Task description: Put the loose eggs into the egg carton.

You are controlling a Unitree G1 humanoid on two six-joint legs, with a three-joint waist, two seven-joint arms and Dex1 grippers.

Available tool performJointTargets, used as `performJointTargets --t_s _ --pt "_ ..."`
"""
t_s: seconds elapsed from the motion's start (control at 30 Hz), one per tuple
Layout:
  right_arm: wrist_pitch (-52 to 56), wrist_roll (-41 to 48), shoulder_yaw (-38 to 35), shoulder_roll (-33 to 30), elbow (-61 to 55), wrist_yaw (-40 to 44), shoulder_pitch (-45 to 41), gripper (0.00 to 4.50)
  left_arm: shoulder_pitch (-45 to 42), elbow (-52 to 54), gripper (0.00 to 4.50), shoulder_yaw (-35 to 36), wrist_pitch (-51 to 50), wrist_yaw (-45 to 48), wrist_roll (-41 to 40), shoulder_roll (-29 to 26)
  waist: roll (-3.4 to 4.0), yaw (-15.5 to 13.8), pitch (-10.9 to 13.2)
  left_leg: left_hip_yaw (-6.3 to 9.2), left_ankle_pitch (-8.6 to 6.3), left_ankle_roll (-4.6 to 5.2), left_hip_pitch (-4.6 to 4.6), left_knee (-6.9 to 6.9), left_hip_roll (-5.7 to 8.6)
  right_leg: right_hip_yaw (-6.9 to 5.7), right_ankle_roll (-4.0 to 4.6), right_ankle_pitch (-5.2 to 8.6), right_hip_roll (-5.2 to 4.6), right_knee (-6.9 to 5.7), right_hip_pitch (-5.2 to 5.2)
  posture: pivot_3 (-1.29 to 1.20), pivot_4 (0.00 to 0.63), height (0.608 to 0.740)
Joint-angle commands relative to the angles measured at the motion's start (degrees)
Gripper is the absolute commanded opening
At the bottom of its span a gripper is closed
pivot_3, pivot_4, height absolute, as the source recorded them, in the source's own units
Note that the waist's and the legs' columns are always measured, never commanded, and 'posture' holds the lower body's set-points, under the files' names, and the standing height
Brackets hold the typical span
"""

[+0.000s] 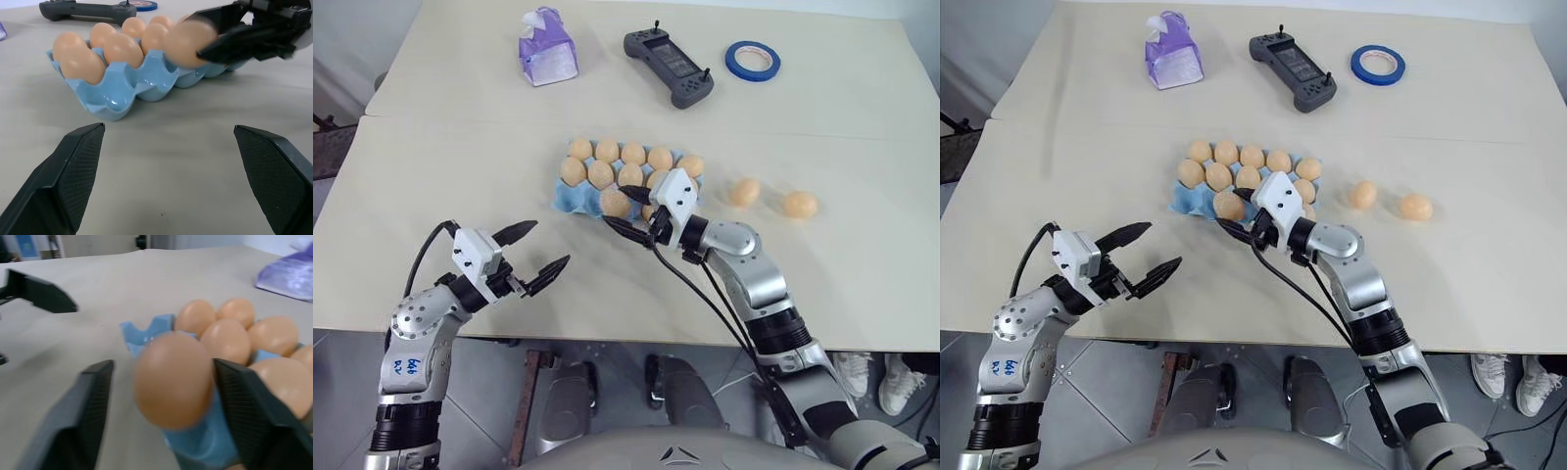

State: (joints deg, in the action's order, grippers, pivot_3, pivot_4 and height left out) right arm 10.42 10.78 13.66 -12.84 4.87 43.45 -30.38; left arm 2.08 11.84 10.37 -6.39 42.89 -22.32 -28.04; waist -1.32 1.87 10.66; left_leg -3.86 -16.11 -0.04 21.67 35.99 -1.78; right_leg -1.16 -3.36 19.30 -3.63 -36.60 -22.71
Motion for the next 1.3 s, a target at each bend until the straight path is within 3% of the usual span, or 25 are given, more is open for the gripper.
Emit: performJointTargets --t_s 0.03,0.17,0.37,0.5,0.7,0.97,1.3 --pt "2.47 2.42 -4.62 -1.37 -4.89 -1.64 -0.85 4.48 -0.38 4.11 4.5 0.14 -0.84 0.01 -1.69 -0.5 0.0 0.01 0.0 0.0 0.01 -0.01 0.0 0.0 -0.01 -0.01 0.0 0.0 0.0 -0.01 0.0 0.0 0.15 0.74" --pt "4.02 3.13 -8.57 -5.58 -10.99 -2.48 4.36 4.48 -2.78 3.32 4.5 -1.64 -1.26 1.05 -1.56 -0.28 0.0 -0.39 0.0 0.06 0.03 -0.02 -0.01 0.02 -0.01 -0.05 0.0 0.0 0.0 -0.01 0.03 0.0 0.15 0.74" --pt "1.86 7.01 -19.24 -11.3 -22.26 -2.83 20.46 4.48 -8.7 -0.19 4.5 -6.63 -0.63 4.65 -0.68 0.4 0.01 -0.38 0.0 0.05 -0.01 0.01 0.03 -0.02 0.02 -0.05 -0.02 -0.01 0.0 0.18 0.13 0.0 0.15 0.74" --pt "-7.86 5.8 -30.44 -13.27 -18.89 -4.16 33.93 4.48 -13.6 -4.82 4.5 -11.4 0.42 9.43 0.47 0.58 0.01 -0.44 0.0 0.04 0.0 0.01 -0.01 -0.04 -0.01 -0.06 -0.03 -0.01 0.11 0.18 0.18 0.0 0.15 0.74" --pt "-15.13 5.33 -38.11 -13.47 -7.83 -6.85 40.08 4.48 -17.98 -8.57 4.5 -14.9 -0.45 14.16 0.15 0.8 0.0 0.02 0.0 -0.26 0.15 0.05 -0.39 0.03 0.0 0.22 -0.11 -0.06 0.14 0.02 0.36 0.0 0.15 0.74" --pt "-19.16 5.61 -36.52 -16.2 3.85 -5.03 32.23 4.48 -19.89 -8.7 4.5 -13.88 -1.38 13.99 -0.98 2.02 0.01 0.05 0.01 -0.5 0.27 0.09 -0.5 0.1 0.04 0.54 -0.14 -0.11 0.12 -0.3 0.28 0.0 0.15 0.74" --pt "-19.25 1.99 -28.93 -21.59 28.53 1.33 7.55 4.48 -16.78 -4.74 4.5 -12.32 -1.75 12.12 -0.62 1.11 0.02 -0.13 0.02 -0.51 0.26 0.09 -0.45 0.08 0.01 0.51 -0.15 -0.11 0.15 -0.28 0.2 0.0 0.15 0.74"
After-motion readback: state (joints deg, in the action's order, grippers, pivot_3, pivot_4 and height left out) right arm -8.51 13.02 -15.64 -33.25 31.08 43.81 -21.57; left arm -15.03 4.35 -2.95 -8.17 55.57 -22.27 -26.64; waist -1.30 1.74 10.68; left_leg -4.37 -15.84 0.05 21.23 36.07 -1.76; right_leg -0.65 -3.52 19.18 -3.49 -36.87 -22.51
